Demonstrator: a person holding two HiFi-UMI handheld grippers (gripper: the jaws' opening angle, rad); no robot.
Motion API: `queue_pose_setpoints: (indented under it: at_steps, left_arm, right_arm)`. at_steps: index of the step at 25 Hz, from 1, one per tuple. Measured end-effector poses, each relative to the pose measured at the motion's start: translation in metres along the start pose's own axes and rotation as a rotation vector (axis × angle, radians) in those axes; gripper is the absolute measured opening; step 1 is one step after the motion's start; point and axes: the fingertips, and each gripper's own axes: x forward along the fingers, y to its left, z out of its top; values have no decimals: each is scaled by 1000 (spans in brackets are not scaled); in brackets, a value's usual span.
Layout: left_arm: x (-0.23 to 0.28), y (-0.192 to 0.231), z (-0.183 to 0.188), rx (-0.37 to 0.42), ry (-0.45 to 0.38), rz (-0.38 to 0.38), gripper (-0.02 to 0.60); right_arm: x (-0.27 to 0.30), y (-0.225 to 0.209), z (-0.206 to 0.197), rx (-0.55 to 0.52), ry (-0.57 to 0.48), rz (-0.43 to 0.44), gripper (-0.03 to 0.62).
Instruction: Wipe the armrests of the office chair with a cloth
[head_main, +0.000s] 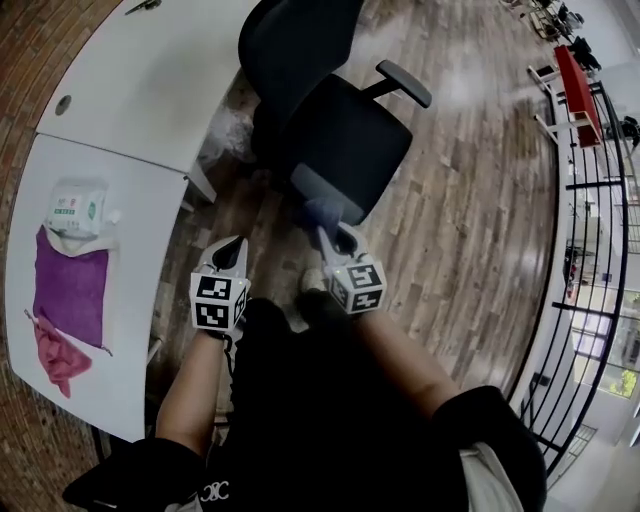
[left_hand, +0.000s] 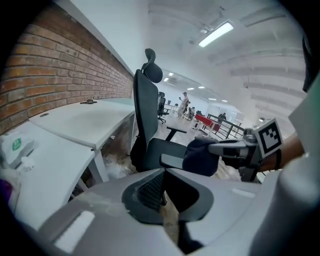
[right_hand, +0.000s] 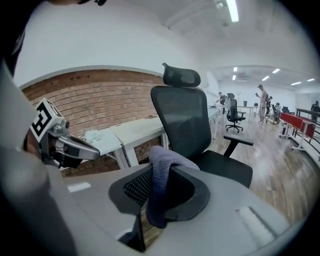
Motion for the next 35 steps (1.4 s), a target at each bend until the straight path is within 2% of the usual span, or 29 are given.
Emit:
queue_pose_setpoints:
  at_steps: [3,7,9,14,17,21,27,31,35]
  left_arm:
    - [-2,-11,17,20,-22,3,6]
    - [-2,-34,38,-17,-79,9,6]
    - [8,-55,46,-4,-83,7,6]
    - [50,-142,72,52,-104,-40,6]
    - [79,-203,79,89,-103,-83,6]
    - [119,-271,89,117,-106,-120,6]
    - [162,-344,110,142,-108,-145,6]
    - [183,-382,119,171,-91,-184,6]
    - [215,-399,120,190,-41,-190,6]
  right_arm:
    - [-15,-8,13,11,-34,2,71]
    - [-37,-31,20,-16,-59,24,71]
    - [-51,-48,26,-42,-87,32,71]
    - [-91,-121,34,-24,-140,28,71]
    - [-121,-165,32,-50,-156,36,71]
    - [-162,-224,14,-74,-141,52,71]
    - [-221,-303,-19,-17,-116,11,71]
    - [-234,-333,-21,-9,-104,18,71]
    - [-229,-345,-17,-31,-81,84,71]
